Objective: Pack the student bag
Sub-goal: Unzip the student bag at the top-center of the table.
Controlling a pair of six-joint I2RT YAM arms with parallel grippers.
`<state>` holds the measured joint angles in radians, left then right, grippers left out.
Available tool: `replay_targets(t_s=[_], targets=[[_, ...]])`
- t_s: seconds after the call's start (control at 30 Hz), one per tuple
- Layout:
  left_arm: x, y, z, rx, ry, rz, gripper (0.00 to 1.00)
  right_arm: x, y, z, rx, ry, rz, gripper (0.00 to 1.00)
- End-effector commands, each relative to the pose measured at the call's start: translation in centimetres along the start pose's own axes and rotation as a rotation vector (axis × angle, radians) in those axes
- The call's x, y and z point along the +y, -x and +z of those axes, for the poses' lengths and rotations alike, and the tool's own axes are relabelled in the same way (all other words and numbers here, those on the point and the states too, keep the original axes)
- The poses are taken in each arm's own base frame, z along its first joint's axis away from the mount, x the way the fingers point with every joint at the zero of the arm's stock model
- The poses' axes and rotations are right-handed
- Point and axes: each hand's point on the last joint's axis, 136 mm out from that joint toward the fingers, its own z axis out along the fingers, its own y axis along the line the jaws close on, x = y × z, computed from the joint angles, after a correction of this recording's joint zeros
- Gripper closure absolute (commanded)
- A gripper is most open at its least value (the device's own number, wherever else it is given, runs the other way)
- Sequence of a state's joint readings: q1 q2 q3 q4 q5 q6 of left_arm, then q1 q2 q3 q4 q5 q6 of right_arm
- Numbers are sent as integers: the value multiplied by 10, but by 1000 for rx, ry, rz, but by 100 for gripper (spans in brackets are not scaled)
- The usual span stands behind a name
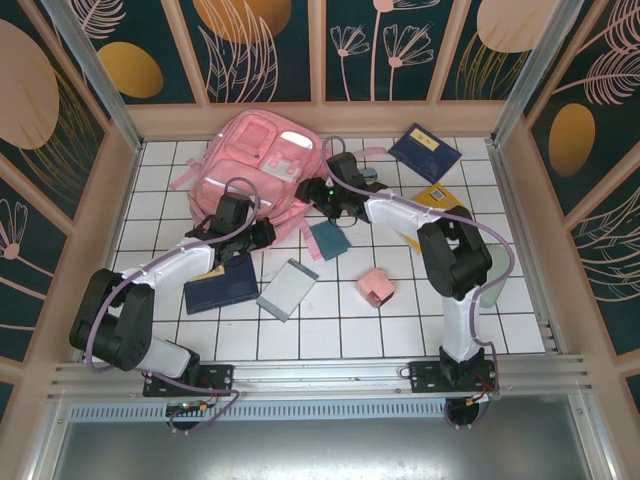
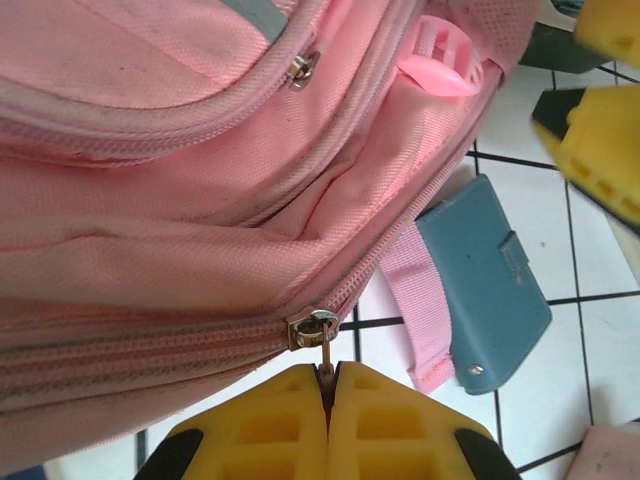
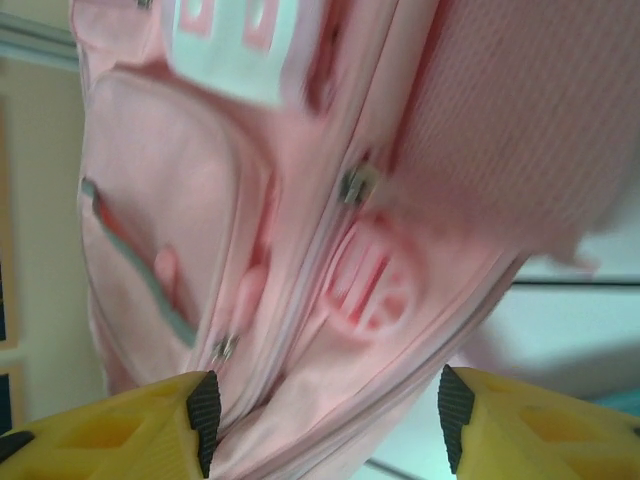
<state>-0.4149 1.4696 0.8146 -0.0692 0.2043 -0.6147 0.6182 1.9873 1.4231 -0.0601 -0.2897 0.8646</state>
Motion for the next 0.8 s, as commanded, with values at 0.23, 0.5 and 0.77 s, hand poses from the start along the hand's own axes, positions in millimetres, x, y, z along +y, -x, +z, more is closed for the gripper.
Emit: replay_targets(t_s=[0.23, 0.5, 0.77], targets=[[-36, 5, -3, 3, -96, 32, 100, 13, -41, 32, 117, 78, 117, 37], [-27, 4, -6, -3, -47, 39, 100, 10, -45, 46, 134, 58, 122, 78], [14, 14, -13, -34, 193, 66, 100, 5, 6, 21, 1, 25, 76, 100]])
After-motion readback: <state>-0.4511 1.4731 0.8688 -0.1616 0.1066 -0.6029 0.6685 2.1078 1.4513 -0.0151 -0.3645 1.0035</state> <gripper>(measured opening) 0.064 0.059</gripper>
